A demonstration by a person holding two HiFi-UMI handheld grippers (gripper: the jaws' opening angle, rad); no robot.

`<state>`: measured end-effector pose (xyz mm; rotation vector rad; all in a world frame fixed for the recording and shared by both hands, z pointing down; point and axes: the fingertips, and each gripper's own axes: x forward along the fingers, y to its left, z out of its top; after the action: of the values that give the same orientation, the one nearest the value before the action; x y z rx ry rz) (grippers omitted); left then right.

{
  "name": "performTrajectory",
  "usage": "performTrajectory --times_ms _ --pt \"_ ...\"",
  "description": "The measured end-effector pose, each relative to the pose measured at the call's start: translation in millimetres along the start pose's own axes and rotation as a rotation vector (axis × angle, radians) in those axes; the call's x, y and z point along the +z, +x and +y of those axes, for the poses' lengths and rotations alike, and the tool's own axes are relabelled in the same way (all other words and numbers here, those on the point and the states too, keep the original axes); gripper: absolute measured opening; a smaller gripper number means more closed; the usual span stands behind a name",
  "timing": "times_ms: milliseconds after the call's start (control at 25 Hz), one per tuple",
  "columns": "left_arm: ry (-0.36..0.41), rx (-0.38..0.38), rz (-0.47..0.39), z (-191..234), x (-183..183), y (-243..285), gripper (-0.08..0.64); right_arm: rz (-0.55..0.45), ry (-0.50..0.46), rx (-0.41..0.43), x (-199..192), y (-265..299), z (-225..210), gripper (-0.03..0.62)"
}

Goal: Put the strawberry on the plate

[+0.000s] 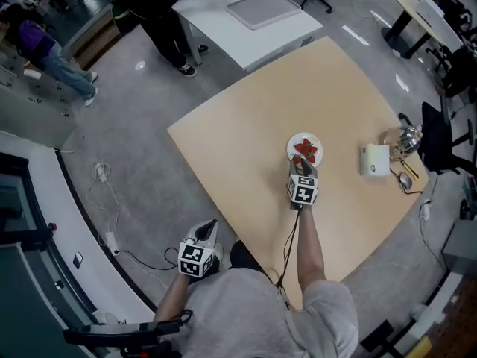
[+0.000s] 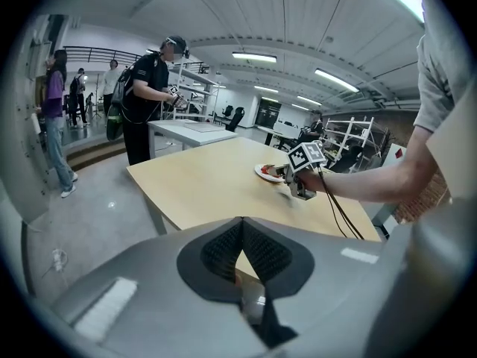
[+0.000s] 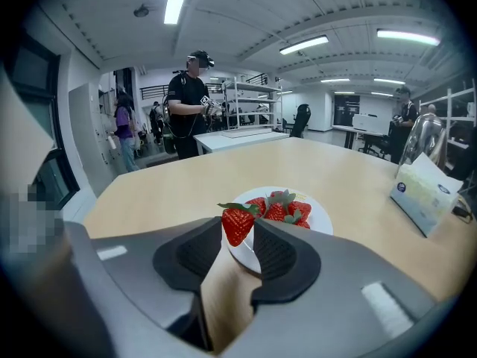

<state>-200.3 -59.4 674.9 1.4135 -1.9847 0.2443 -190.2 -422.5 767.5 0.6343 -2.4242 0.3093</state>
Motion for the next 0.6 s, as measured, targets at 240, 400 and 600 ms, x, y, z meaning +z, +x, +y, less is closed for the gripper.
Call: performTrajectory --times_ms 240,400,600 --pt "-0.010 0.027 0.007 6.1 -0.5 -0.7 0.020 0.015 0.020 0.008 3.4 19.5 -0.3 0.140" --pt "-0.014 0.035 0.012 8.6 1.3 -1.0 0.020 0.028 0.029 0.004 5.2 29.7 -0.9 0.140" --pt "-0.020 0.036 0.018 8.8 1.0 2.6 0.020 0.052 0.033 0.008 1.5 37.1 -1.9 0.140"
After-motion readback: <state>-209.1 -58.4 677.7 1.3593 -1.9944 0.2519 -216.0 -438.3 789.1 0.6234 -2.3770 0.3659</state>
